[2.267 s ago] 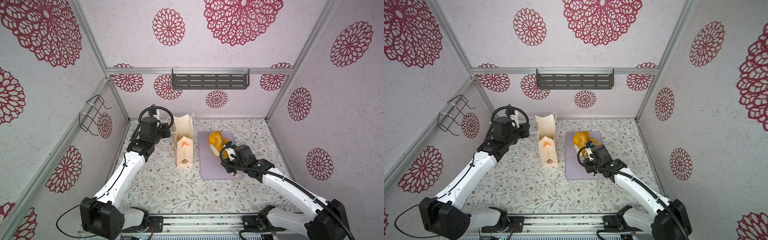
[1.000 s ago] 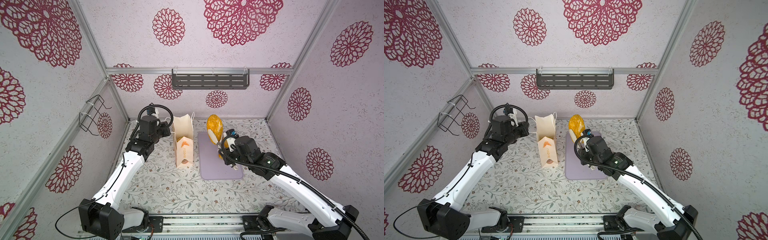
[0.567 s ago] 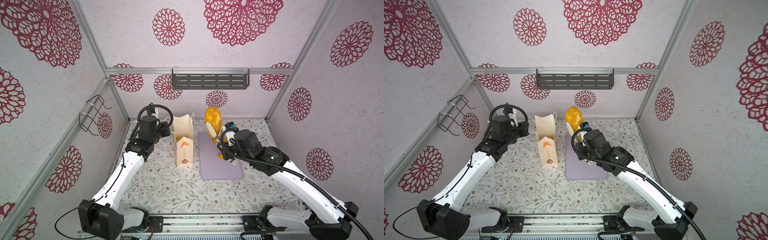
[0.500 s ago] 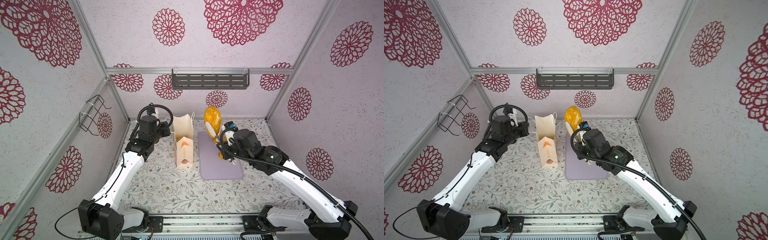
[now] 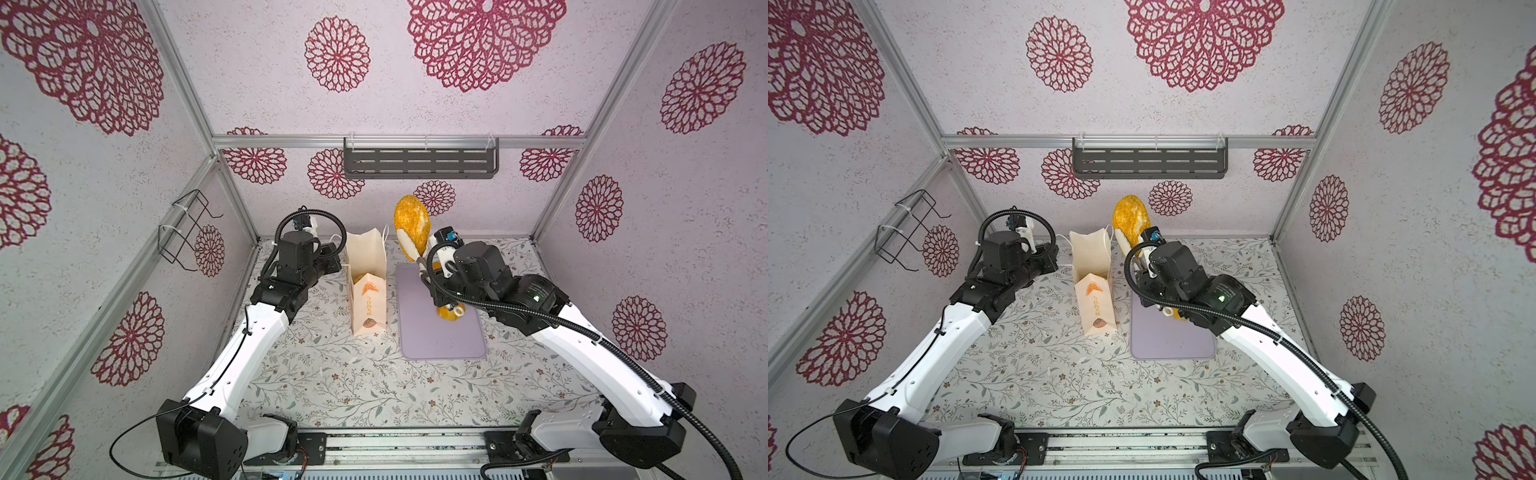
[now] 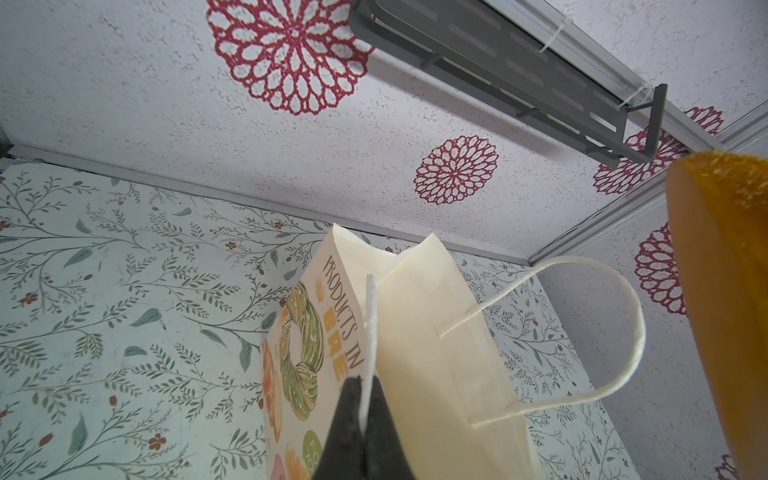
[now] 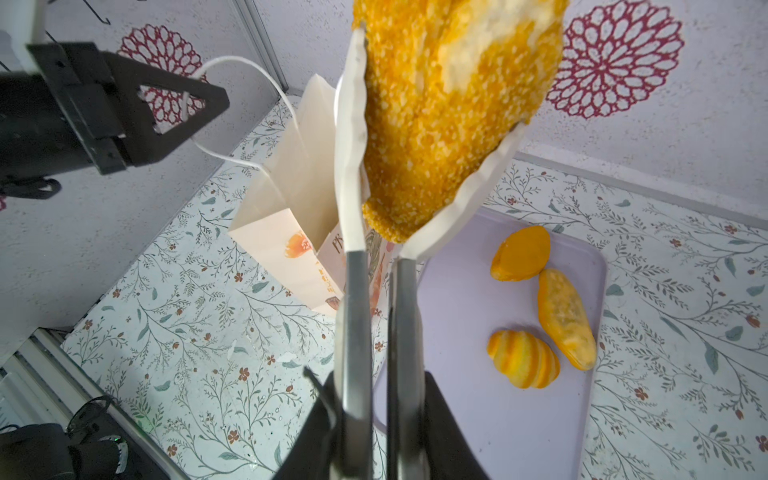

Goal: Place the fake bread into the paper bag
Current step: 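Carry the bun in the tongs over the bag held by the left gripper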

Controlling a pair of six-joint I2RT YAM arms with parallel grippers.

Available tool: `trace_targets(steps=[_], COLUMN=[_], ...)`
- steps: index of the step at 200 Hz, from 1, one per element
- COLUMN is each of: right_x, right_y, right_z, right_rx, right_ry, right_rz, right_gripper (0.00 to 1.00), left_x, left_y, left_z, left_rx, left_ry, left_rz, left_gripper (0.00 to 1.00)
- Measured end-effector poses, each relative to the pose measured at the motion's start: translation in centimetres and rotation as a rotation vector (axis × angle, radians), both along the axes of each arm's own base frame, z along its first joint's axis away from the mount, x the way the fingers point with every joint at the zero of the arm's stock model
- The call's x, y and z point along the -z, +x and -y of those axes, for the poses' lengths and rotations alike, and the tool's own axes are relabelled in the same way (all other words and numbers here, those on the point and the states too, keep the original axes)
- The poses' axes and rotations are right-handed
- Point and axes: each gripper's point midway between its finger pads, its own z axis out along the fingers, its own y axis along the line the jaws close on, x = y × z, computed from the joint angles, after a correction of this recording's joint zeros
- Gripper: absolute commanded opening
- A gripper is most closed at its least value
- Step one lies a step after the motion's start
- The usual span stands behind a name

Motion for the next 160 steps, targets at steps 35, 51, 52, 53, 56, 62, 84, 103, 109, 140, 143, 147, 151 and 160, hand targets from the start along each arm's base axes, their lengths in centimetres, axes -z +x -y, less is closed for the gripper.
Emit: trace_targets(steps=[35,51,52,53,56,62,84,103,109,140,143,147,151,160], right_x=[-1.6,-2.2,-2.2,-2.2,-2.3,-2.5,-3.1,-3.5,-3.6,-3.8,-3.8,-3.8,-3.7,-3.6], right_y=[0.4,0.7,0.7,0.7,0.8,0.9,1.2,1.3,1.4,1.5,1.6,1.6,1.6,1.7], right_z=[-1.5,-2.2,-2.2,-2.3,-2.4,-2.6,-3.5,-4.5,-4.8,-6.6,-6.8,-7.1,-7.3,-7.9], right_rx=[-0.027,-0.037,-0.037,-0.038,-0.038,-0.042,-0.054,-0.071,-0.076,-0.105,-0.108,-0.112,-0.115,-0.125], right_ry=[0.0,-0.008,-0.008,-0.009,-0.011,-0.015,-0.018,-0.021,-0.021,-0.028,-0.028,-0.03,-0.032,-0.036], right_rz=[0.032,0.046,0.046,0.046,0.048,0.053,0.065,0.079,0.081,0.092,0.092,0.093,0.094,0.094], right_gripper=[0.13,0.13,0.13,0.13,0.13,0.13,0.13,0.13,0.13,0.13,0.13,0.13,0.13,0.13], left_x=[-0.4,-0.6,-0.6,-0.6,-0.6,-0.5,-0.3,-0.4,-0.4,-0.4,-0.4,-0.4,-0.4,-0.4], left_y=[-0.2,-0.3,-0.3,-0.3,-0.3,-0.3,-0.3,-0.4,-0.4,-0.5,-0.5,-0.5,-0.5,-0.5], left_z=[-0.1,-0.1,-0.1,-0.1,-0.1,-0.1,-0.2,-0.2,-0.2,-0.3,-0.3,-0.3,-0.3,-0.3], left_rx=[0.0,-0.002,-0.002,-0.002,-0.002,-0.004,-0.005,-0.005,-0.005,-0.007,-0.007,-0.008,-0.008,-0.008], left_ry=[-0.003,-0.004,-0.003,-0.004,-0.004,-0.003,-0.001,0.0,0.0,0.001,0.001,0.002,0.002,0.002], left_rz=[0.01,0.013,0.013,0.013,0.013,0.011,0.002,-0.004,-0.003,-0.004,-0.004,-0.005,-0.005,-0.005], left_gripper=[0.0,0.0,0.0,0.0,0.0,0.0,0.0,0.0,0.0,0.0,0.0,0.0,0.0,0.0])
